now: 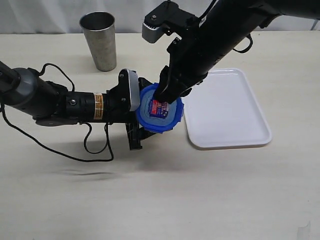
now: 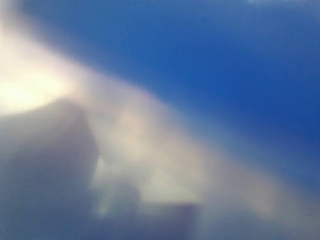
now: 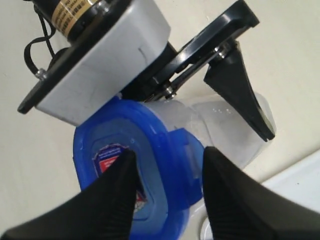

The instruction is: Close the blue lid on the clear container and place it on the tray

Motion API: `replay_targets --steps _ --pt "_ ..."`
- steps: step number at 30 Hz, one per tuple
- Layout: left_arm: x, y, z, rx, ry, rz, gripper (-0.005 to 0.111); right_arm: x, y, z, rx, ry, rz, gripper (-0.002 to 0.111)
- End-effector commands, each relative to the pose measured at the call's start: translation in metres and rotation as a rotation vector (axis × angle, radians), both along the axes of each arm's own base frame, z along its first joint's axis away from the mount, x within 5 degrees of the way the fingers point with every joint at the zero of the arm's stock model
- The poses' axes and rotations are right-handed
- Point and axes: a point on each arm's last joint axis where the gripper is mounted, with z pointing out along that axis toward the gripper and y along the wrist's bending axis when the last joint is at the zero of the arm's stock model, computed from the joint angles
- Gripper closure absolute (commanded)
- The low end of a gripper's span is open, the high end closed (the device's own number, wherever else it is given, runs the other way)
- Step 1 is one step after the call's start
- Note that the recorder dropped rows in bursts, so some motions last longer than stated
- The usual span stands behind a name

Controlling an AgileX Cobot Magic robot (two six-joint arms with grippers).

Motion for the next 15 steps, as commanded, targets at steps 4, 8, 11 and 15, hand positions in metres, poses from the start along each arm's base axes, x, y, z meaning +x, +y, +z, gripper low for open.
replay_targets --steps 4,8,11,15 --pt "-0.004 -0.004 -0.003 -0.028 0.147 0.052 0.107 0.011 -0.025 0.015 -0.03 -0.108 -0.124 0.071" --pt "-0.002 -0.004 -0.002 -0.049 0.191 0.09 0.107 0.016 -0.045 0.036 0.044 -0.14 -0.306 0.071" --pt "-0.001 -0.004 -0.002 -0.064 0.23 0.119 0.107 0.014 -0.055 0.053 0.092 -0.174 -0.38 0.071" --pt "0.0 -0.004 -0.002 -0.067 0.257 0.139 0.107 0.006 -0.056 0.066 0.137 -0.168 -0.429 0.071"
